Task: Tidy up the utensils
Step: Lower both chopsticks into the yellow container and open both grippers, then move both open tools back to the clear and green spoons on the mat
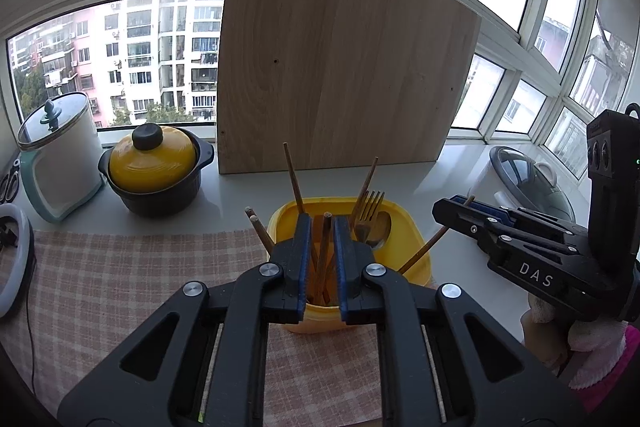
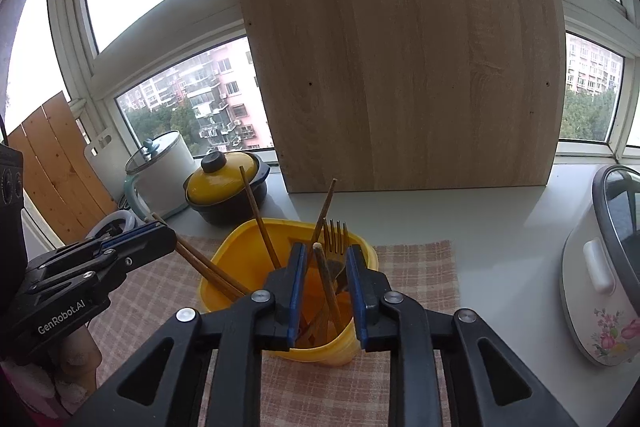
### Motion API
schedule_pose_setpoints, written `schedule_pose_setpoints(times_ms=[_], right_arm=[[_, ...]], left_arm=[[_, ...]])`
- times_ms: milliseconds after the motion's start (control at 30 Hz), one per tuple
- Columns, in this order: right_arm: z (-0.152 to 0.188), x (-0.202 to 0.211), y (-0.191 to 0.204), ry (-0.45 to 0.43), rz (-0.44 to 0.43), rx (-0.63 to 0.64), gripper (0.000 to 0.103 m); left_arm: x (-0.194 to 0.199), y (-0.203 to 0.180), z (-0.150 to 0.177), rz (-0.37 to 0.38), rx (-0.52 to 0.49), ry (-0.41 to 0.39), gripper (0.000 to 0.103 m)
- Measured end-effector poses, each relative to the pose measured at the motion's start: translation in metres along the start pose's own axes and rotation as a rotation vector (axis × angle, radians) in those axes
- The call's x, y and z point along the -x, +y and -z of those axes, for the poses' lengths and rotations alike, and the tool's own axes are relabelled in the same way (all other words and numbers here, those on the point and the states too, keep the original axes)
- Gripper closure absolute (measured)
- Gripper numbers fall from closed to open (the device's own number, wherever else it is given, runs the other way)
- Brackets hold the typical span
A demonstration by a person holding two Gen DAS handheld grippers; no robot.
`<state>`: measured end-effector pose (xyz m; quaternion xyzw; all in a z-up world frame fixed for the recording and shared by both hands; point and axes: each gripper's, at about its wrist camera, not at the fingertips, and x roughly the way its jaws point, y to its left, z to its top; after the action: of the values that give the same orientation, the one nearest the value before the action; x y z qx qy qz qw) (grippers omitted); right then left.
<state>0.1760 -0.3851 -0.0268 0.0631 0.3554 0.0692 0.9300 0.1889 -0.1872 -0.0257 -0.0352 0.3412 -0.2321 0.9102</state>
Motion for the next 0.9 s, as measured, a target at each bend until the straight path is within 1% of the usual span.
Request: schedule_pose_setpoints(times_ms=[67, 100, 233, 267, 300, 333, 367, 433, 500, 633, 700, 800, 833, 867, 900], right_arm=[[0.0, 0.002, 0.0, -0.003, 0.004, 0.003, 0.08], [0.0, 0.003, 0.001, -0.005, 0.008, 0.005, 0.077], [0.0, 0.006, 0.001, -0.013, 0.024, 0.012, 0.071], [0.0, 0.007, 0.001, -0.016, 0.026, 0.013, 0.065], [0.0, 0.009, 0.001, -0.02, 0.028, 0.013, 0.058], [0.001, 0.01, 0.002, -0.025, 0.031, 0.014, 0.056], [0.001, 0.012, 0.002, -0.031, 0.033, 0.016, 0.053], [0.001, 0.015, 0.004, -0.039, 0.038, 0.02, 0.051], [0.002, 0.019, 0.006, -0.049, 0.044, 0.024, 0.042], [0.004, 0.026, 0.01, -0.067, 0.054, 0.037, 0.035], [0.004, 0.03, 0.012, -0.075, 0.056, 0.041, 0.029], [0.005, 0.034, 0.015, -0.082, 0.061, 0.047, 0.024], [0.005, 0.035, 0.016, -0.084, 0.062, 0.047, 0.022], [0.006, 0.036, 0.017, -0.087, 0.063, 0.048, 0.017], [0.006, 0.038, 0.017, -0.092, 0.066, 0.048, 0.014]], left_arm=[[0.002, 0.0, 0.001, 0.002, 0.003, -0.002, 0.092], [0.003, 0.0, 0.001, 0.002, 0.004, -0.004, 0.092], [0.004, 0.0, 0.001, 0.002, 0.002, -0.004, 0.09], [0.005, 0.0, 0.001, 0.002, 0.002, -0.004, 0.089], [0.007, 0.001, 0.001, 0.002, 0.003, -0.005, 0.083], [0.009, 0.001, 0.002, 0.002, 0.005, -0.006, 0.077], [0.011, 0.002, 0.002, 0.002, 0.01, -0.007, 0.075], [0.014, 0.004, 0.003, 0.001, 0.018, -0.007, 0.074], [0.017, 0.007, 0.004, -0.002, 0.023, -0.005, 0.074], [0.023, 0.011, 0.008, -0.008, 0.03, -0.004, 0.074], [0.027, 0.012, 0.009, -0.009, 0.028, -0.006, 0.073], [0.033, 0.013, 0.01, -0.014, 0.018, -0.012, 0.064], [0.035, 0.014, 0.011, -0.017, 0.014, -0.014, 0.063], [0.037, 0.015, 0.012, -0.018, 0.012, -0.013, 0.063], [0.039, 0.016, 0.013, -0.015, 0.01, -0.011, 0.063]])
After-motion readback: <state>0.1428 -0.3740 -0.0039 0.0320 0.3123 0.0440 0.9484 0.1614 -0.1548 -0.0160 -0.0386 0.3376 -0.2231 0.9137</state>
